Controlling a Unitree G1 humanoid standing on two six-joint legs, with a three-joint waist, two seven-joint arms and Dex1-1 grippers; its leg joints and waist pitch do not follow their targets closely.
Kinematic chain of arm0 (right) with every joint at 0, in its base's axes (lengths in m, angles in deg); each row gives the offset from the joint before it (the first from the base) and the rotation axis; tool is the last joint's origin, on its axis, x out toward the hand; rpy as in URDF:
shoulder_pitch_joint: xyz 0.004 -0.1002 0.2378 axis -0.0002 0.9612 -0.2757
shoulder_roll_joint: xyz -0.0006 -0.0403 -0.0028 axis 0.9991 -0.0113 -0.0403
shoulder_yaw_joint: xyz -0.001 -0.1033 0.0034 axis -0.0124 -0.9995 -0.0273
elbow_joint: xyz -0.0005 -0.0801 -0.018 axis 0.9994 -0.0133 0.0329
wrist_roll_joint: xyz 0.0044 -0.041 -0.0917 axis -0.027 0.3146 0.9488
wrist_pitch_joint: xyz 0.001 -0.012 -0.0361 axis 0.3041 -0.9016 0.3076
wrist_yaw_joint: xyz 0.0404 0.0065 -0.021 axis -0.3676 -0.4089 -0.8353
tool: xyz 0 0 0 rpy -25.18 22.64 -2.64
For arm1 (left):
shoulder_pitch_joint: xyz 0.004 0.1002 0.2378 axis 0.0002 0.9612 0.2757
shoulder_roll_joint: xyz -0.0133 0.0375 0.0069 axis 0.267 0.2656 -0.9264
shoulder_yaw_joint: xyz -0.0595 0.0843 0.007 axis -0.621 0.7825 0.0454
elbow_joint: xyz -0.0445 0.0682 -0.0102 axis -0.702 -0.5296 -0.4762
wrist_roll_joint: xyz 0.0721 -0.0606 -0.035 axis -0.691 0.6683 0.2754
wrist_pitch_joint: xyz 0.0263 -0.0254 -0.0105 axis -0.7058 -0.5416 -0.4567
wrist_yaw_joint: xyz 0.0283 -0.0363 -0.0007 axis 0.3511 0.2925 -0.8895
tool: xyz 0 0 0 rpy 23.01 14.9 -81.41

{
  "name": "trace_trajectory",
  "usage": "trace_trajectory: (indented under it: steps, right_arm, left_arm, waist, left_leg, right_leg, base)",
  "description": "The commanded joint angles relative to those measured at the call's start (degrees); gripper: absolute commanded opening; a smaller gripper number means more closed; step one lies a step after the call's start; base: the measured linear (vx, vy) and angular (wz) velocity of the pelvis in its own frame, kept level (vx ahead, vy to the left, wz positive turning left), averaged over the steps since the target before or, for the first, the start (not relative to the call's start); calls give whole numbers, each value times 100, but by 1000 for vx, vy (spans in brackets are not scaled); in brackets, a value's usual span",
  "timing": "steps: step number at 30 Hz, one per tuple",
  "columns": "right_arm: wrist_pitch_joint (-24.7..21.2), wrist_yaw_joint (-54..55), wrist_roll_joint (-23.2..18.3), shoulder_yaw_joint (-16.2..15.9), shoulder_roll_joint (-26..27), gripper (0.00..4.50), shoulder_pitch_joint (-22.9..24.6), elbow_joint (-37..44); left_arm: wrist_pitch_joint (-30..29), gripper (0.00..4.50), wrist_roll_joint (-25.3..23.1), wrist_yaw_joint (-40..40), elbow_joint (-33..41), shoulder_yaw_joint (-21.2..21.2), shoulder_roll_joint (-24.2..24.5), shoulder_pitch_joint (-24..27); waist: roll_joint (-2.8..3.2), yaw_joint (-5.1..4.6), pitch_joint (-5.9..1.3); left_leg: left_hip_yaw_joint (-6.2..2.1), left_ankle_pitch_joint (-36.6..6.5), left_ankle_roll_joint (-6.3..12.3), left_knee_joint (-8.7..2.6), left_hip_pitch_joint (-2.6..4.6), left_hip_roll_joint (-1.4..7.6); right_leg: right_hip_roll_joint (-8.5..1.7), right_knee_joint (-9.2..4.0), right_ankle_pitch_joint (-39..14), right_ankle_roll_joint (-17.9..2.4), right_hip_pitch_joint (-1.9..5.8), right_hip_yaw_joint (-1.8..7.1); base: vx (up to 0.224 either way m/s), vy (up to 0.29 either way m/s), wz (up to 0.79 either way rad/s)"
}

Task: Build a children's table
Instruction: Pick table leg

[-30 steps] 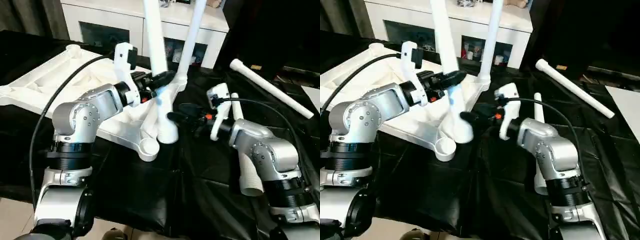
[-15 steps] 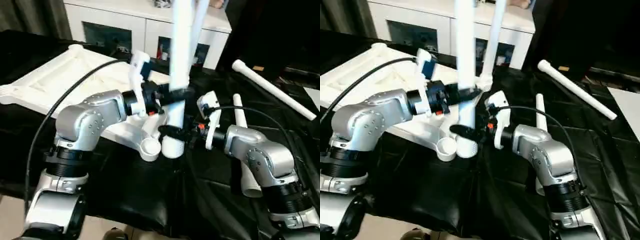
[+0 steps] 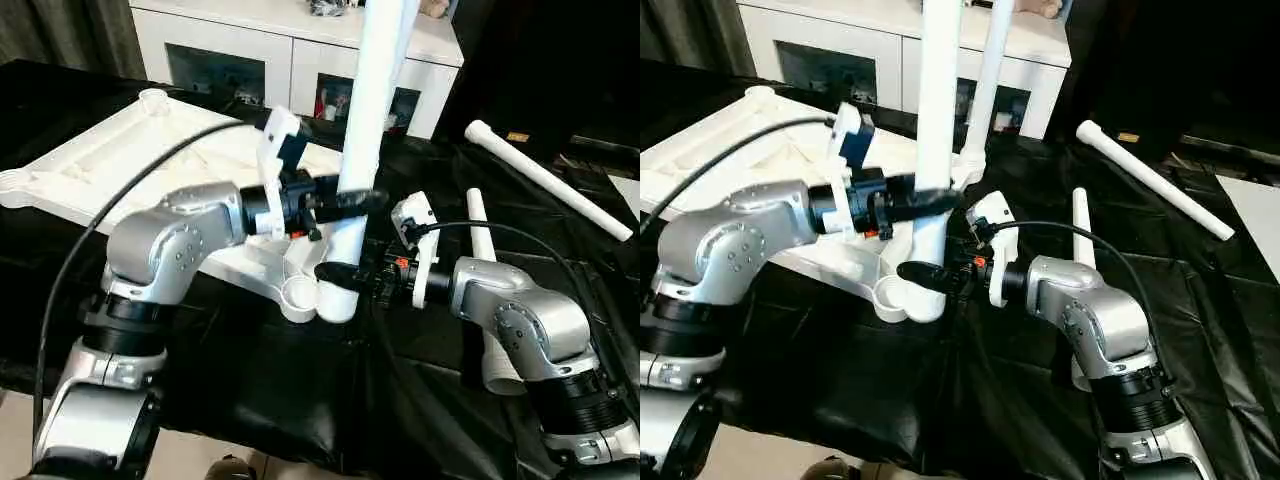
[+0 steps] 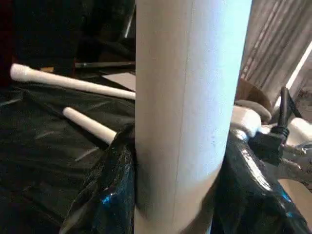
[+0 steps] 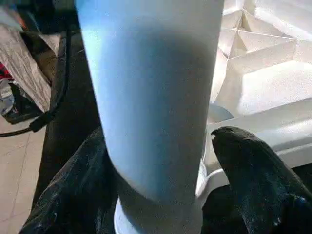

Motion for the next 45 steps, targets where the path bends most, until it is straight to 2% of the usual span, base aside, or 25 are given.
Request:
trace_trajectory:
  steps: [1,4,6,9,12,16,23,25,27,28,29,31,32,33,36,37,38,39,40,41,42,43,44,45]
  right_arm:
    - [-90,-73,-62,20,-68,307,47,151]
    - [-98,-86,-77,8,-80,300,60,174]
    - [-101,-93,-88,0,-85,265,64,179]
    - [-126,-123,-105,-21,-105,254,80,197]
    - [-160,-173,-121,-62,-113,215,113,224]
    - [-212,-237,-127,-92,-128,191,141,268]
    - [-191,-253,-108,-141,-172,187,173,286]
    - [-140,-188,-68,-135,-139,187,177,265]
    - [-79,-101,-16,-119,-100,187,175,240]
    - [149,331,163,52,113,187,107,31]
    - [202,425,199,92,160,186,89,-17]
    - [396,888,302,325,392,186,-4,-252]
    - [485,1048,341,398,462,186,-24,-311]
    - [603,1343,370,560,607,186,-57,-412]
    - [736,1566,401,693,714,186,-74,-489]
    - [775,1647,422,739,733,186,-84,-528]
    - [836,1767,461,808,767,186,-100,-592]
    - [840,1774,463,812,770,186,-101,-596]
    - [909,1867,512,855,785,186,-113,-652]
    - [1014,1966,590,892,780,186,-128,-743]
    - [1099,2037,647,910,781,186,-138,-809]
    - [1135,2031,677,900,754,186,-130,-828]
    - [1146,1999,693,875,728,186,-122,-826]
    - [1139,1957,692,848,714,186,-114,-805]
  left_arm:
    - [50,185,-2,127,176,138,31,-60]
    - [80,185,-41,198,184,190,60,-47]
    - [92,185,-60,214,168,189,60,-47]
    - [101,185,-72,215,157,178,54,-59]
    - [105,185,-75,220,151,164,49,-71]
    - [119,185,-67,231,154,174,62,-73]
    - [220,185,-151,245,137,199,58,-75]
    - [403,185,-399,-73,9,191,-12,-111]
    - [262,255,-370,-181,-106,132,-43,-155]
    - [224,254,-442,-462,-373,-20,-84,-221]
    - [229,257,-457,-496,-415,-45,-80,-229]
    - [263,276,-550,-470,-495,-36,48,-202]
    - [269,276,-555,-436,-501,-45,101,-172]
    - [253,296,-542,-368,-503,-84,203,-119]
    - [326,310,-628,-279,-519,-81,362,-74]
    - [431,325,-736,-236,-576,-30,456,-69]
    - [588,338,-892,-187,-670,46,587,-68]
    - [598,344,-902,-184,-676,50,595,-68]
    - [907,348,-1162,-151,-775,190,733,-55]
    - [1362,350,-1681,-76,-1043,564,1013,-69]
    - [1669,351,-2034,-29,-1226,827,1200,-81]
    - [2172,351,-2611,102,-1530,1311,1502,-103]
    - [2546,351,-3042,239,-1812,1702,1725,-128]
    - [2905,351,-3335,396,-2032,1961,1867,-140]
  waist:
    - [53,12,-413]
    - [54,14,-410]
    - [54,13,-406]
    - [53,12,-408]
    - [54,16,-408]
    - [53,25,-416]
    - [55,31,-411]
    - [66,34,-408]
    - [62,45,-413]
    - [63,55,-415]
    - [66,52,-405]
    - [66,44,-422]
    - [76,39,-419]
    - [116,37,-421]
    - [117,25,-422]
    - [123,26,-424]
    - [163,39,-425]
    - [146,27,-423]
    - [139,34,-421]
    - [135,28,-423]
    - [144,34,-418]
    - [143,18,-422]
    - [142,48,-420]
    - [158,23,-415]
  left_leg:
    - [-48,-1185,-258,-427,125,196]
    - [-49,-1218,-248,-429,123,194]
    - [-51,-1234,-255,-432,124,195]
    - [-51,-1248,-269,-429,125,196]
    - [-50,-1224,-267,-428,124,196]
    - [-50,-1173,-263,-423,123,195]
    - [-51,-1211,-264,-425,125,196]
    - [-55,-1261,-276,-427,127,199]
    - [-49,-1242,-287,-418,132,196]
    - [-48,-1225,-289,-420,126,194]
    - [-42,-1245,-298,-420,127,188]
    - [-64,-1302,-379,-428,125,181]
    - [-66,-1308,-387,-435,128,181]
    - [-67,-1343,-416,-434,151,186]
    - [-63,-1364,-451,-446,159,183]
    - [-55,-1364,-443,-442,172,182]
    - [-62,-1346,-437,-441,173,181]
    - [-63,-1356,-439,-453,161,178]
    - [-66,-1359,-442,-460,161,180]
    - [-63,-1354,-460,-458,160,182]
    - [-73,-1362,-443,-475,159,179]
    - [-68,-1396,-479,-476,165,174]
    - [-86,-1418,-438,-486,178,174]
    - [-81,-1448,-460,-495,162,171]
  right_leg:
    - [-436,-404,-1296,-856,266,233]
    - [-434,-407,-1337,-849,268,233]
    - [-441,-416,-1403,-834,264,234]
    - [-438,-415,-1422,-823,264,232]
    - [-437,-413,-1390,-832,262,233]
    - [-438,-400,-1311,-847,270,233]
    - [-438,-407,-1366,-843,266,233]
    - [-442,-416,-1422,-828,263,234]
    - [-439,-415,-1385,-825,258,235]
    - [-439,-410,-1381,-824,261,236]
    - [-434,-423,-1418,-819,234,239]
    - [-451,-425,-1589,-765,253,230]
    - [-446,-425,-1576,-767,246,228]
    - [-442,-413,-1529,-778,228,232]
    - [-417,-387,-1320,-801,233,228]
    - [-410,-385,-1262,-794,225,232]
    - [-420,-390,-1233,-788,223,236]
    - [-412,-392,-1230,-768,229,235]
    - [-419,-409,-1255,-741,231,233]
    - [-419,-391,-1240,-731,241,237]
    - [-410,-413,-1318,-619,232,241]
    - [-402,-395,-1330,-558,227,250]
    - [-413,-448,-1441,-478,216,248]
    - [-413,-419,-1467,-393,227,269]
  base:
    - [0,0,0]
    - [0,0,0]
    - [0,0,0]
    - [0,0,0]
    - [0,0,0]
    - [0,0,0]
    - [0,0,0]
    - [0,0,0]
    - [0,0,0]
    - [0,0,0]
    - [0,0,0]
    - [0,0,0]
    - [0,0,0]
    - [0,0,0]
    - [0,0,0]
    - [0,0,0]
    - [0,0,0]
    - [0,0,0]
    - [0,0,0]
    - [0,0,0]
    - [0,0,0]
    - [0,0,0]
    - [0,0,0]
    - [0,0,0]
